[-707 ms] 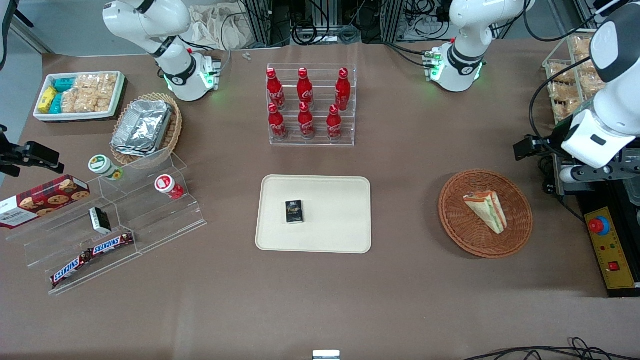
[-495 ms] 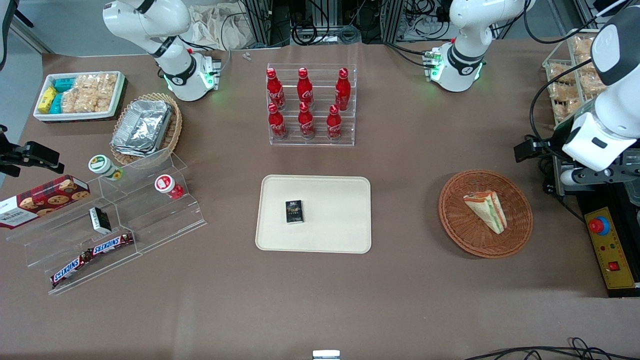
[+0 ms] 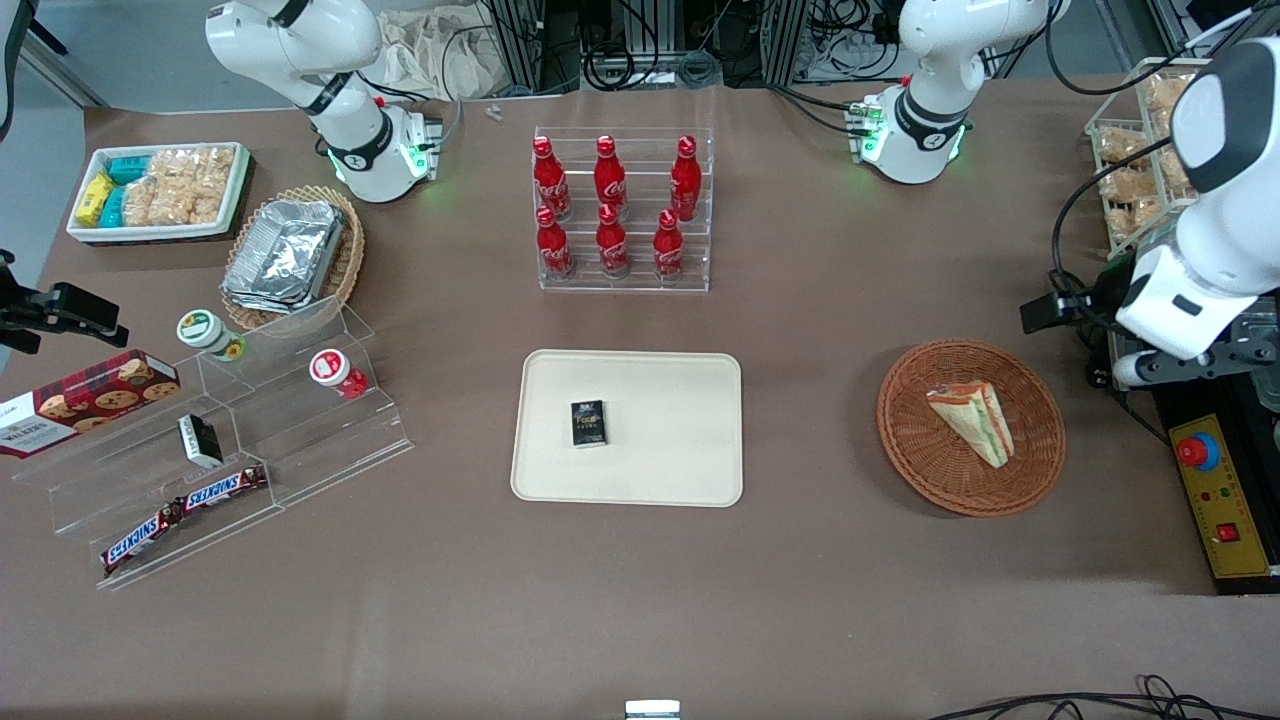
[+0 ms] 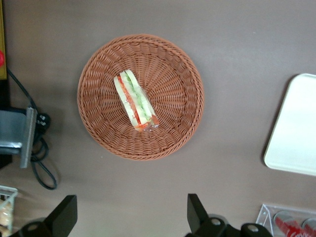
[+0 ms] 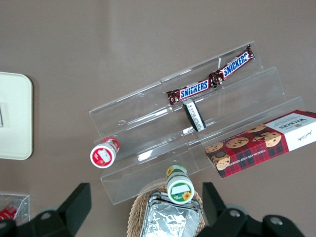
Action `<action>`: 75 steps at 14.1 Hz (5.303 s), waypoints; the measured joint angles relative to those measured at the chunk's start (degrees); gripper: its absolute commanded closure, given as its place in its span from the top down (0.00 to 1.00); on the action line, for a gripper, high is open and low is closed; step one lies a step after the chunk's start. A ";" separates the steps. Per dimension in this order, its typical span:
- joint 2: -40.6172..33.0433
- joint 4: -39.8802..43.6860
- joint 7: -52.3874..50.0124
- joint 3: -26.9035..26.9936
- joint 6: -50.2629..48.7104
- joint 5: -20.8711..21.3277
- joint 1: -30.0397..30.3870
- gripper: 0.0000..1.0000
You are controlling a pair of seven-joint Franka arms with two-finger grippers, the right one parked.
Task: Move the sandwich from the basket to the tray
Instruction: 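Move the left gripper toward the sandwich in the wicker basket, then lower the open left gripper around the wrapped sandwich, then close the left gripper on the sandwich, then lift the sandwich and carry it over the cream tray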
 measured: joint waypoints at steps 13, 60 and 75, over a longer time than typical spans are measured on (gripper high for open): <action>4.92 -22.09 -24.80 0.68 33.10 0.30 -0.01 1.00; 19.27 13.05 -20.83 -4.87 2.72 5.98 -25.78 0.00; 45.84 24.36 -20.54 -3.89 14.63 15.33 -35.47 0.39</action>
